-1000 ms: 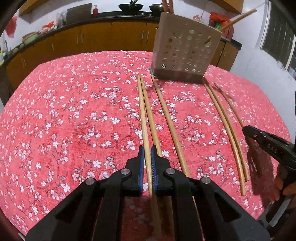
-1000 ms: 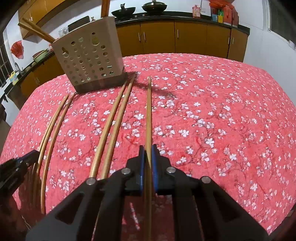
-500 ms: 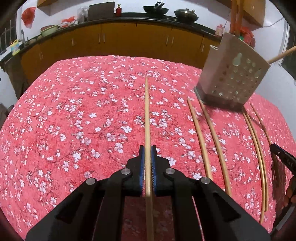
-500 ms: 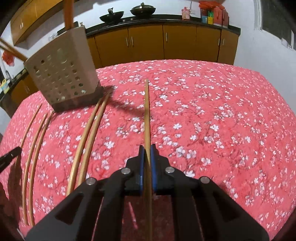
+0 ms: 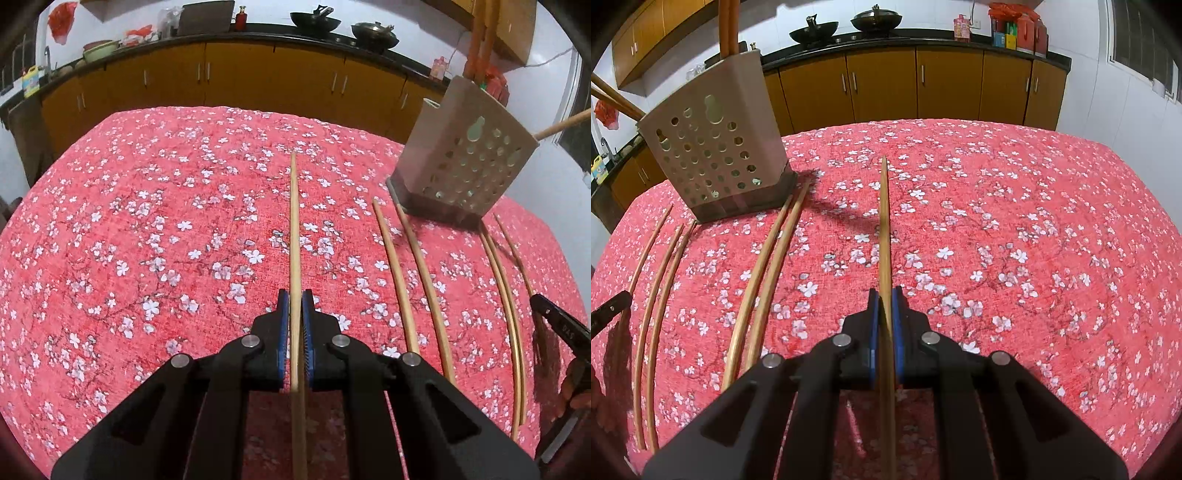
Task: Organize utensils
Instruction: 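Close the right gripper on a third wooden chopstick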
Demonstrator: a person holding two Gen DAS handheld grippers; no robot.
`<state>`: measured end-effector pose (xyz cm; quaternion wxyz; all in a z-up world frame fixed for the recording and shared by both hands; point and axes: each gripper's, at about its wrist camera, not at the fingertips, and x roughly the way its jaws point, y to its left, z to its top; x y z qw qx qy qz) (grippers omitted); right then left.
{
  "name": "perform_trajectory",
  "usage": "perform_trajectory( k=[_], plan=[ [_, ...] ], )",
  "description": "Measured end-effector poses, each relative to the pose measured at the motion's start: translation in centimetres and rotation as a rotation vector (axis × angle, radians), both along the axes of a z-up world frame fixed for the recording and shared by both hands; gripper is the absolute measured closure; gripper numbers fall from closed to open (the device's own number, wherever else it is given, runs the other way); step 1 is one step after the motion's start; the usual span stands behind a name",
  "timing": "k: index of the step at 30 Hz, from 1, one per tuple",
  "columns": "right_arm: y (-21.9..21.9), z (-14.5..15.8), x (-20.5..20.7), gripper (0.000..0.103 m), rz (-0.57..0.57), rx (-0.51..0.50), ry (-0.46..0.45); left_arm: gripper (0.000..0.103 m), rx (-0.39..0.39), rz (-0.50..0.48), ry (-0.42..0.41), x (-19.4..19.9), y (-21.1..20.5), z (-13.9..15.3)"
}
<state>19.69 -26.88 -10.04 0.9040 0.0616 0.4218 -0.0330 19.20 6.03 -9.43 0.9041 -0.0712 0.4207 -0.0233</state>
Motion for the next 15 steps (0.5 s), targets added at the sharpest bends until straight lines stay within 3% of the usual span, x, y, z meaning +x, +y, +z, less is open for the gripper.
perform_trajectory(
  k=[15],
  plan=[
    [0.16, 0.00, 0.04, 0.094, 0.001, -0.004, 0.000, 0.094, 0.020, 0.002, 0.003, 0.01, -0.39, 0.20]
  ],
)
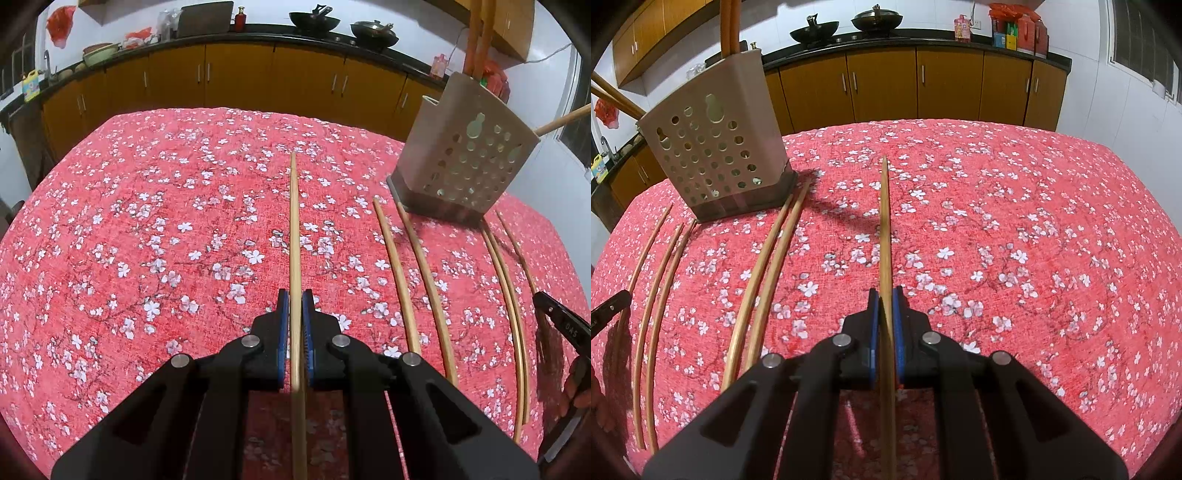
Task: Organize utensils
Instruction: 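Close the right gripper on a third wooden chopstick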
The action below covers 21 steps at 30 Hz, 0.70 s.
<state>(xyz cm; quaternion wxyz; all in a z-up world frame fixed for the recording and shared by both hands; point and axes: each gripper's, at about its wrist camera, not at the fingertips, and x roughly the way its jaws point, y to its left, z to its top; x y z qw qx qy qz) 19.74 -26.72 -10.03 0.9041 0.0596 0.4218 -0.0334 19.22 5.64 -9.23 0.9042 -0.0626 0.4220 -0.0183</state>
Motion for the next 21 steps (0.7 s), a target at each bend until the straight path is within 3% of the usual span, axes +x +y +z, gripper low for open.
perform_trajectory(
  k=[8, 21],
  plan=[
    [-0.2, -0.1, -0.5, 0.094, -0.005, 0.021, -0.002, 0.094, -0.004, -0.004, 0.002, -0.3, -0.2, 0.2],
    [-0.6, 0.2, -1.8, 0.095, 0.009, 0.032, -0.004, 0.095, 0.061, -0.035, 0.014, -1.7, -1.1, 0.6]
  ],
)
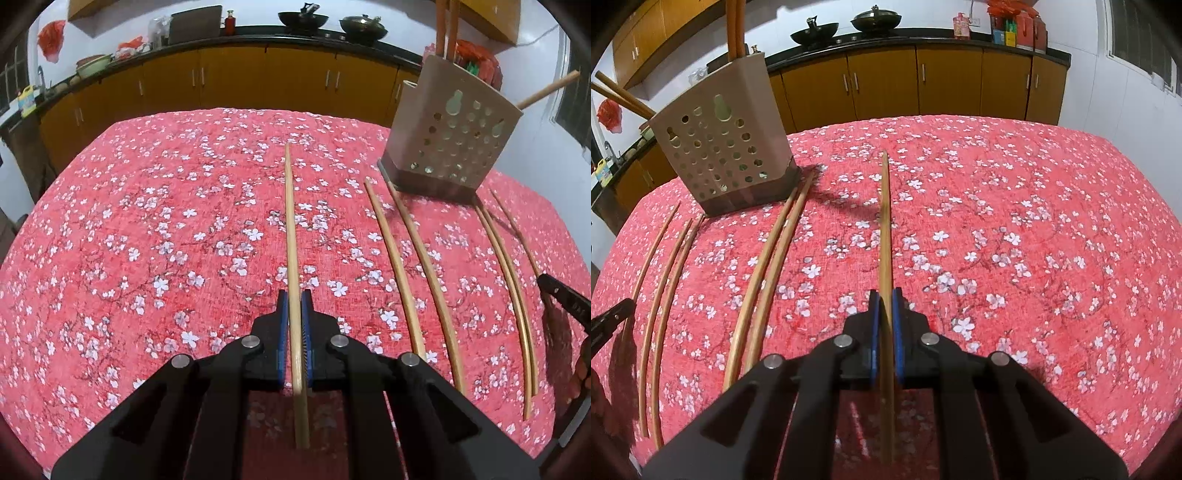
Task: Organize utensils
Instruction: 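Close the right gripper on a third wooden chopstick, then lift the held chopsticks upright with both grippers above the utensil holder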
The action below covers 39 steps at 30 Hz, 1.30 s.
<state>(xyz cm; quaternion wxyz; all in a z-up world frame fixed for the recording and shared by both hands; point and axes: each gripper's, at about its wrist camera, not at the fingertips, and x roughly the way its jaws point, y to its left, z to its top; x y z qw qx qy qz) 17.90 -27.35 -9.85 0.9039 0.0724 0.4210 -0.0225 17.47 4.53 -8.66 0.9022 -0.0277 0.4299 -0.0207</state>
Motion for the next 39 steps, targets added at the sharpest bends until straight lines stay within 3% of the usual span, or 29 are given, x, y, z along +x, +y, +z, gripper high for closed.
perform_trajectory(
  k=[2, 9, 16, 21, 28, 34, 39],
  plan=[
    [-0.2, 0.8, -0.7, 0.095, 0.002, 0.017, -0.027, 0.095, -0.019, -0.001, 0.004, 0.1, 0.3, 0.3],
    [-1.4, 5.4, -2.7, 0.095, -0.013, 0.029, -0.142, 0.095, -0.034, 0.000, -0.103, -0.6, 1.0, 4.3],
    [-1.6, 10.2, -4.1, 0.095, -0.018, 0.036, -0.284, 0.095, -0.108, 0.021, -0.225, -1.3, 1.9, 8.6],
    [-1.3, 12.0, -4.4, 0.095, -0.012, 0.025, -0.345, 0.096, -0.142, 0.030, -0.290, -1.6, 2.3, 10.9],
    [-0.3, 15.8, -5.2, 0.095, 0.047, 0.035, -0.439, 0.096, -0.129, -0.011, -0.366, -1.9, 1.8, 14.1],
    [0.5, 20.2, -6.0, 0.095, 0.128, 0.104, -0.527, 0.096, -0.120, -0.055, -0.429, -2.5, 0.9, 16.9],
    [1.8, 23.8, -5.7, 0.095, 0.158, 0.143, -0.644, 0.096, -0.133, -0.112, -0.502, -2.6, -1.4, 19.7]
  ],
)
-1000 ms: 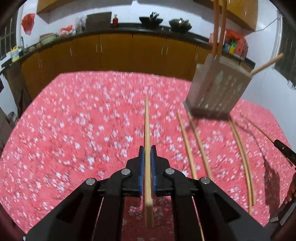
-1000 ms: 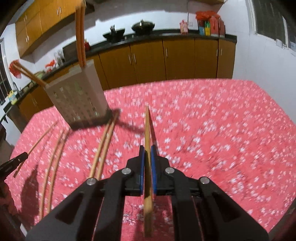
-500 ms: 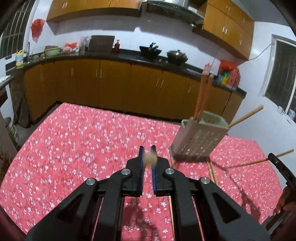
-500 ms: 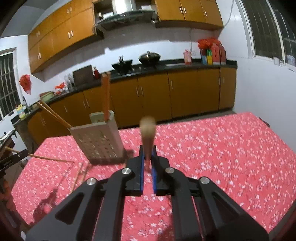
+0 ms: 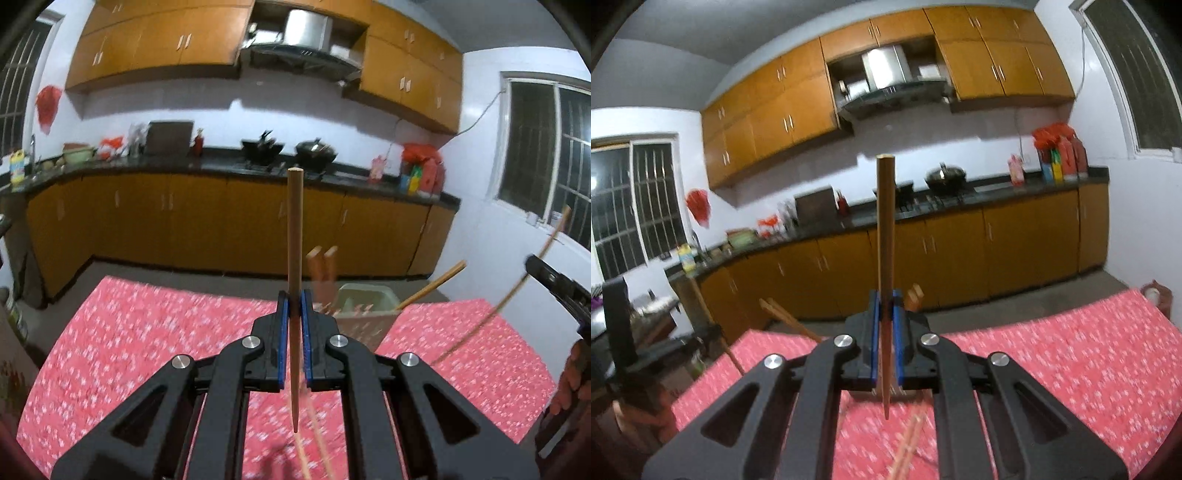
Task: Organize utensils
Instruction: 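Lift the held chopsticks upright with both grippers above the utensil holder, then open both grippers to drop the chopsticks into the holder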
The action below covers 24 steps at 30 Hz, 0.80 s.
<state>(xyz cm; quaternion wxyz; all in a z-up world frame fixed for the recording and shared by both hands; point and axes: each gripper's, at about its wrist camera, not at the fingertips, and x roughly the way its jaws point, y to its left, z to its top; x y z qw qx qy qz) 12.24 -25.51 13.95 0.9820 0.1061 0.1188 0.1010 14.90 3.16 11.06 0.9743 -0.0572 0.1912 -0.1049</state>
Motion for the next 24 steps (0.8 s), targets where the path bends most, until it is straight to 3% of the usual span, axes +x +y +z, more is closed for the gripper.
perform_trajectory(
  k=[7, 13, 24],
  plan=[
    [1.7, 2.6, 2.8, 0.095, -0.051, 0.014, -0.139, 0.096, -0.028, -0.008, -0.159, 1.1, -3.6, 3.9],
    [2.2, 1.6, 7.2, 0.095, -0.083, 0.003, -0.108, 0.096, -0.049, 0.074, -0.263, 4.1, -5.1, 5.5],
    [4.6, -2.2, 11.2, 0.093, -0.048, -0.053, 0.000, 0.095, -0.086, 0.091, -0.159, 8.1, -5.3, 1.1]
  ],
)
